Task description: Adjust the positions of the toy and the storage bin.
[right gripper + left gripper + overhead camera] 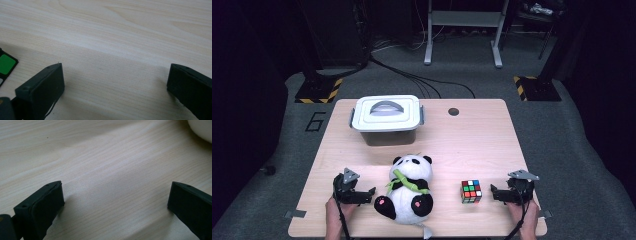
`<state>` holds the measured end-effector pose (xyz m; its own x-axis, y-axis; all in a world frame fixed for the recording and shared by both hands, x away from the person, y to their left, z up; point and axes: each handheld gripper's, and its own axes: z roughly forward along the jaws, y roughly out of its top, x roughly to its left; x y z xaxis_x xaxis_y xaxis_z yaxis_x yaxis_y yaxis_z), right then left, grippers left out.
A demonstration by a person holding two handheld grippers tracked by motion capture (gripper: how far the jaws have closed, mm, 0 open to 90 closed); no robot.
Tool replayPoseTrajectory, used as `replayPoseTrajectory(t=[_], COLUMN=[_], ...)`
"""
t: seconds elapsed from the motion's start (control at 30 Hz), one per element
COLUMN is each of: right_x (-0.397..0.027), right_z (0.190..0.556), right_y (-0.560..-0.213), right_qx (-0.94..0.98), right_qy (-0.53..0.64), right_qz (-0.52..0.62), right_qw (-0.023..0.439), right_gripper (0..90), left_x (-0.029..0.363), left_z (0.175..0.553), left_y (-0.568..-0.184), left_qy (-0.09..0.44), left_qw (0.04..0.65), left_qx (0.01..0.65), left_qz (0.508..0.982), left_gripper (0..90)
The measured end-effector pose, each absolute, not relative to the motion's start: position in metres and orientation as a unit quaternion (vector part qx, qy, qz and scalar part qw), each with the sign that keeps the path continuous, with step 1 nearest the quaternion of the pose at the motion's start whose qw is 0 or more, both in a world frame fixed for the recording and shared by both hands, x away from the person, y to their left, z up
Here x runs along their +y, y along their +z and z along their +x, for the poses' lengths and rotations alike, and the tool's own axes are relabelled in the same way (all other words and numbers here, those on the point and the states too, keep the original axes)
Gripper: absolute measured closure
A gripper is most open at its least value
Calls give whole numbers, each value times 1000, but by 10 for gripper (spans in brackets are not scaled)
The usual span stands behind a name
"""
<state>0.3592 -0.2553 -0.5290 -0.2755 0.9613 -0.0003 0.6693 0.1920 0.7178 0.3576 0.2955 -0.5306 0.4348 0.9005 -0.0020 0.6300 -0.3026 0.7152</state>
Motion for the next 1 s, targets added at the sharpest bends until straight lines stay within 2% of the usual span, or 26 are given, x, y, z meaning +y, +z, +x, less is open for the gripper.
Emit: replayPoseTrajectory(t=[0.5,0.8,1.0], right_x=[-255,-255,-255], right_z=[359,359,359], right_y=[-529,-529,-529], right_qx=[736,736,735], right_qy=[311,311,311], right_qz=[554,554,555], right_qw=[234,235,235], right_gripper=[3,2,2], left_x=[291,294,296], left_z=[356,355,349], left_y=[-532,-526,-516], left_qy=[219,201,193], left_qw=[328,312,331], left_qx=[509,502,503], left_qz=[765,782,775], left_gripper=[4,2,10])
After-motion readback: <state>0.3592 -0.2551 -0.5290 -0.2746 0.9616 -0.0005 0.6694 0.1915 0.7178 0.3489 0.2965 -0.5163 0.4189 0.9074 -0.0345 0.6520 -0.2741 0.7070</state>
